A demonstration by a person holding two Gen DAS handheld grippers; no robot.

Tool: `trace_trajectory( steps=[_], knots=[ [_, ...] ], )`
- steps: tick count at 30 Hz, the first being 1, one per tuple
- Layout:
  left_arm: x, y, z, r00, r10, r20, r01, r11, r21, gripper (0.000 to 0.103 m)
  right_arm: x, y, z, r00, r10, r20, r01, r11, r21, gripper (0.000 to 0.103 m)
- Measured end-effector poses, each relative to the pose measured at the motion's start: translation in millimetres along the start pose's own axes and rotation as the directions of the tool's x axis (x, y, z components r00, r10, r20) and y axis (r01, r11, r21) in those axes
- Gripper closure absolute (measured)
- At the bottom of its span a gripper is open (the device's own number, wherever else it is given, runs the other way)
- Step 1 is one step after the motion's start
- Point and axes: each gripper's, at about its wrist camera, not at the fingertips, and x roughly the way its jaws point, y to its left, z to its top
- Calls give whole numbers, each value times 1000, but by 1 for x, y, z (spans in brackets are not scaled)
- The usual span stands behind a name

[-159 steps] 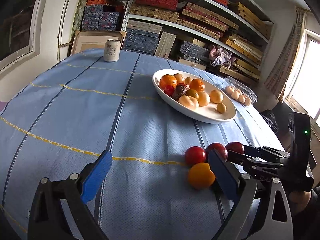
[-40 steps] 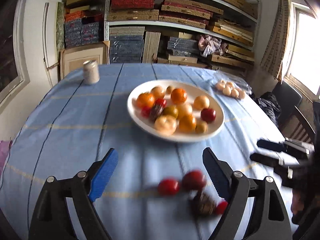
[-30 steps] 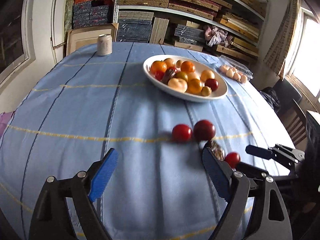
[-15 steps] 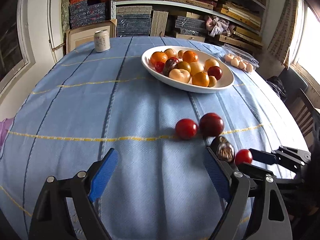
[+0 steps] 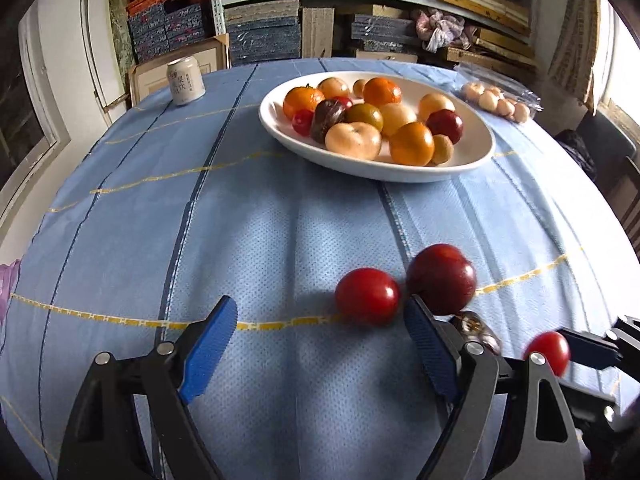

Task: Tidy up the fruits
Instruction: 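Grasp another red tomato with the left tool while the right tool holds its tomato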

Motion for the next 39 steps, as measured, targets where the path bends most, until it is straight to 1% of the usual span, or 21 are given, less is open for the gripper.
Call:
trace_trajectory(
  steps=[3, 4, 5, 6, 7, 9, 10, 11, 16, 22, 29, 34, 39],
  knots=[
    [4, 0, 2, 1000, -2, -4, 2, 1000, -8, 25, 0, 1, 0, 1000, 1, 3, -1, 1000, -5, 72],
    [5, -1, 2, 1000, 3, -3, -3, 1000, -1, 29, 0, 1, 0, 1000, 0, 3, 0, 1000, -4, 72],
    [6, -2, 2, 1000, 1, -3, -1, 1000, 10, 38, -1, 0, 0, 1000, 1, 2, -1, 1000, -1, 72],
    [7, -4, 2, 1000, -3, -2, 3, 1000, 20, 42, -1, 1, 0, 1000, 0, 3, 0, 1000, -1, 72],
    [6, -4, 1, 1000, -4, 0, 4, 1000, 23, 50, -1, 1, 0, 1000, 0, 3, 0, 1000, -2, 72],
    [5, -4, 1, 1000, -13, 3, 13, 1000, 24, 57, -1, 1, 0, 1000, -2, 5, 2, 1000, -5, 72],
    [3, -2, 0, 1000, -24, 11, 24, 1000, 20, 66, -1, 1, 0, 1000, -3, 7, 3, 1000, -5, 72],
    [2, -2, 0, 999, -31, 14, 31, 999, 20, 70, -1, 0, -1, 1000, -3, 7, 3, 1000, -4, 72],
    [-10, -1, -2, 999, -32, 39, 32, 999, 17, 70, -2, -1, -1, 1000, -6, 10, 6, 1000, 1, 72],
    [-28, 3, -6, 995, -71, 64, 72, 997, -6, 70, -3, -1, -1, 1000, -6, 20, 6, 1000, 7, 72],
    [-57, 9, -7, 985, -123, 120, 126, 992, -18, 70, -19, -4, 8, 998, -4, 69, 1, 999, 46, 72],
    [-80, 11, 5, 974, -153, 170, 156, 988, -4, 70, -42, -5, 26, 995, -19, 101, 15, 999, 41, 72],
    [-86, 10, 26, 968, -166, 188, 166, 986, 13, 70, -58, -20, 63, 992, -51, 114, 46, 998, 43, 72]
  ],
)
